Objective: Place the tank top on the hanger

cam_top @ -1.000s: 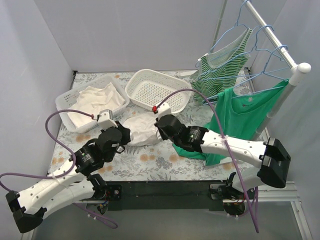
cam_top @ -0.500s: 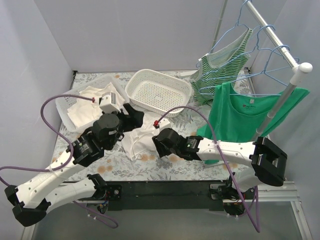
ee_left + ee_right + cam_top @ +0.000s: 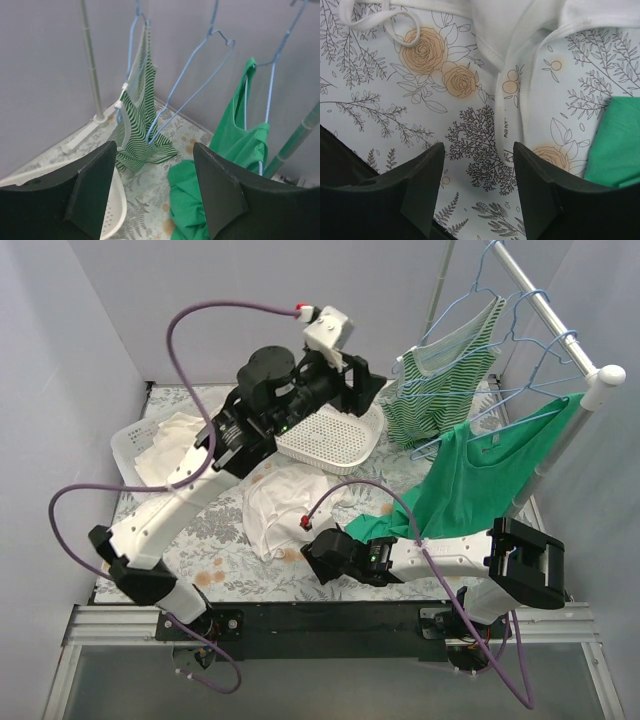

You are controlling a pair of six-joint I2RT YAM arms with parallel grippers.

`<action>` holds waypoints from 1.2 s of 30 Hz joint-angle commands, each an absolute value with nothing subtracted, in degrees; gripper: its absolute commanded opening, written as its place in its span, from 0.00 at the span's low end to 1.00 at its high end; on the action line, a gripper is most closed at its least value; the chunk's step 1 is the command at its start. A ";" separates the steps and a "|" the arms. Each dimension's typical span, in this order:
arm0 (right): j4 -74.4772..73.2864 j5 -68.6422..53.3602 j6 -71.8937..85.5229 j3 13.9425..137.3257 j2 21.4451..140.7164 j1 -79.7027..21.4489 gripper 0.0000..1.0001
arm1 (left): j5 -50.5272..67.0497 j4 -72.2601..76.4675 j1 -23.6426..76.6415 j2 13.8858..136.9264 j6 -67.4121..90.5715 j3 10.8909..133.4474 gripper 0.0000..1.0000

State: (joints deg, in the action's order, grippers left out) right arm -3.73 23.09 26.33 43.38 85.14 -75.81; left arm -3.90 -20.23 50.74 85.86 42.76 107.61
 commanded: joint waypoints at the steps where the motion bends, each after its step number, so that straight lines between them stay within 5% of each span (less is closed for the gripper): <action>1: 4.30 19.17 23.39 42.01 85.08 -76.02 0.66 | 10.01 -27.94 50.01 96.13 27.79 122.82 0.62; 13: 5.62 17.93 22.24 39.90 82.88 -76.03 0.66 | 30.40 -26.46 43.68 113.37 30.23 137.81 0.55; 25: 5.71 17.31 22.68 39.46 83.23 -76.03 0.66 | 32.70 -23.29 43.33 118.65 31.46 136.76 0.51; 36: 5.71 17.23 23.11 39.38 83.58 -76.11 0.66 | 36.03 -20.83 43.33 121.55 33.31 136.67 0.31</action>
